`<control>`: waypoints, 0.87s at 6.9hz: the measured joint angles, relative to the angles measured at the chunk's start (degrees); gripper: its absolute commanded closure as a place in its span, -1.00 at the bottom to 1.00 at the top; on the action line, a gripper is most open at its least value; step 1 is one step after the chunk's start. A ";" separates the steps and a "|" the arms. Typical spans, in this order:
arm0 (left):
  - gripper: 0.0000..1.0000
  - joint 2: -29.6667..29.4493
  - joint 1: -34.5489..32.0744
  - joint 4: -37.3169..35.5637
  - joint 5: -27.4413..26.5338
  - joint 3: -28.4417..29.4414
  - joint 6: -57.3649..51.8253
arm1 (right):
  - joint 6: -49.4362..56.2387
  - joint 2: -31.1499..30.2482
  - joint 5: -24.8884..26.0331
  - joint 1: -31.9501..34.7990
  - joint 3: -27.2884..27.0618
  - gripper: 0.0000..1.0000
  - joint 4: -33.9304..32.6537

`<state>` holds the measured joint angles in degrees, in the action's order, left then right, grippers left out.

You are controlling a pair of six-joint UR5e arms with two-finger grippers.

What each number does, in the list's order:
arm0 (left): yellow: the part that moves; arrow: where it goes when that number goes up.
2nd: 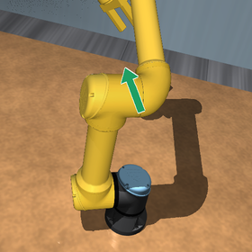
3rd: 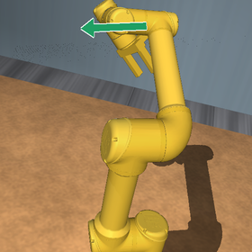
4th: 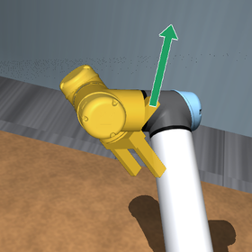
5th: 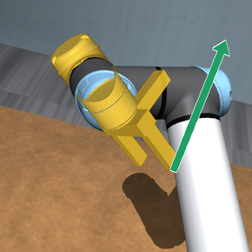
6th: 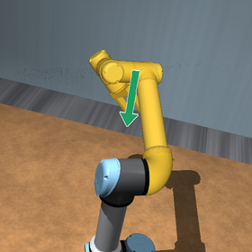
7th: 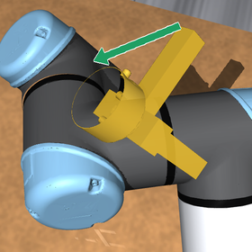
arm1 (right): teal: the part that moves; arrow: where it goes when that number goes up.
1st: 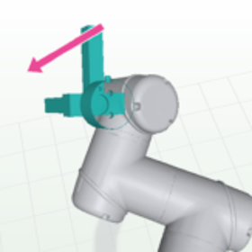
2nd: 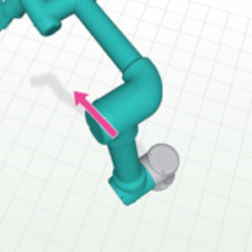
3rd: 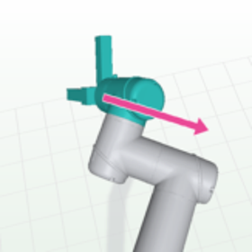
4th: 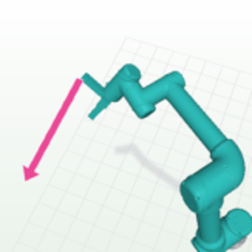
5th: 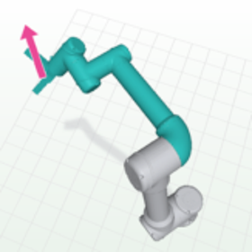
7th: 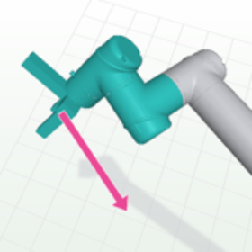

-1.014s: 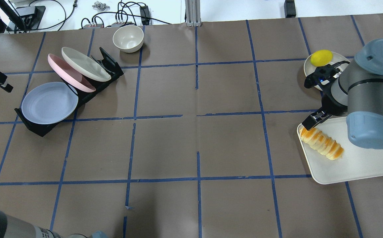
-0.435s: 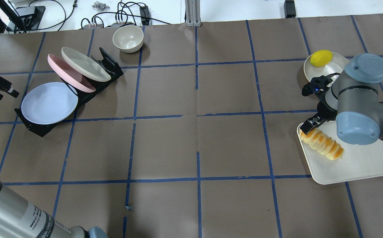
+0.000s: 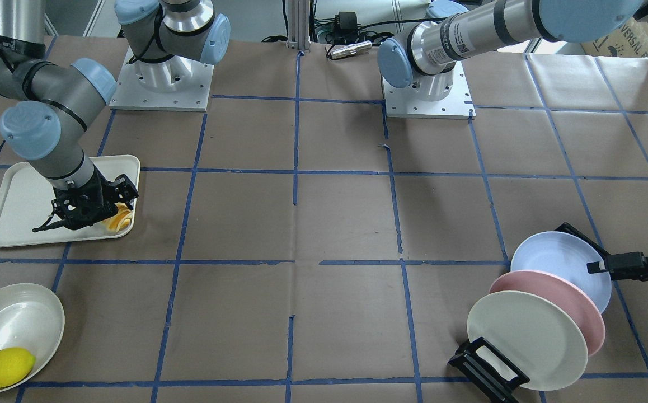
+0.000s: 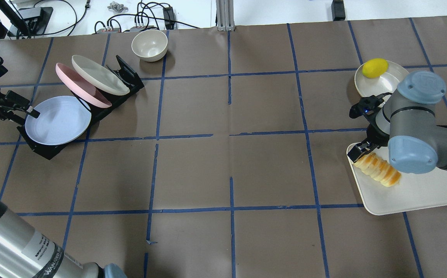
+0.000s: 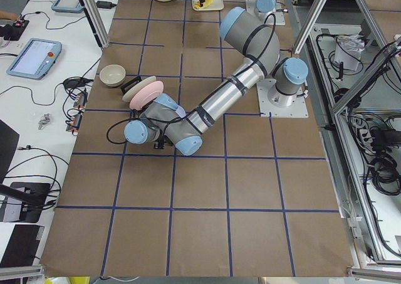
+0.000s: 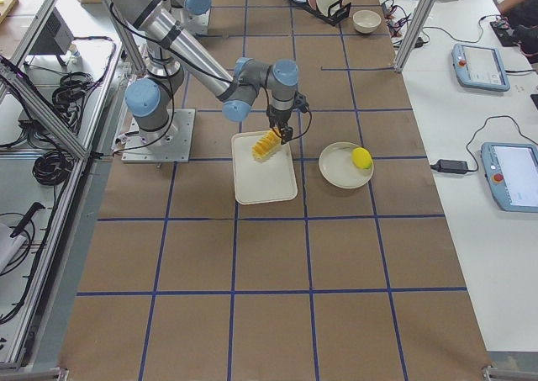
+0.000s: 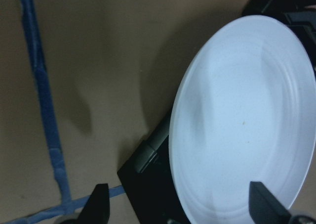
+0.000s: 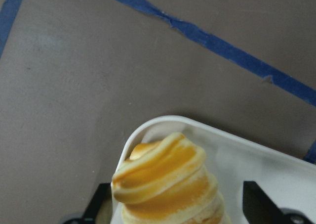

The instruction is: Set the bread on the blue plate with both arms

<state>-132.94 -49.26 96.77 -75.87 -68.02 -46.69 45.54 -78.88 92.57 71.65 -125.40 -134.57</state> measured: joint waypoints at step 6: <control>0.77 -1.41 -0.62 0.43 -2.80 1.96 0.90 | -6.51 -7.50 0.97 1.25 10.54 0.78 20.29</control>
<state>-134.35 -49.88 97.20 -78.68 -66.06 -45.80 39.04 -86.38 93.54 72.90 -114.86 -114.28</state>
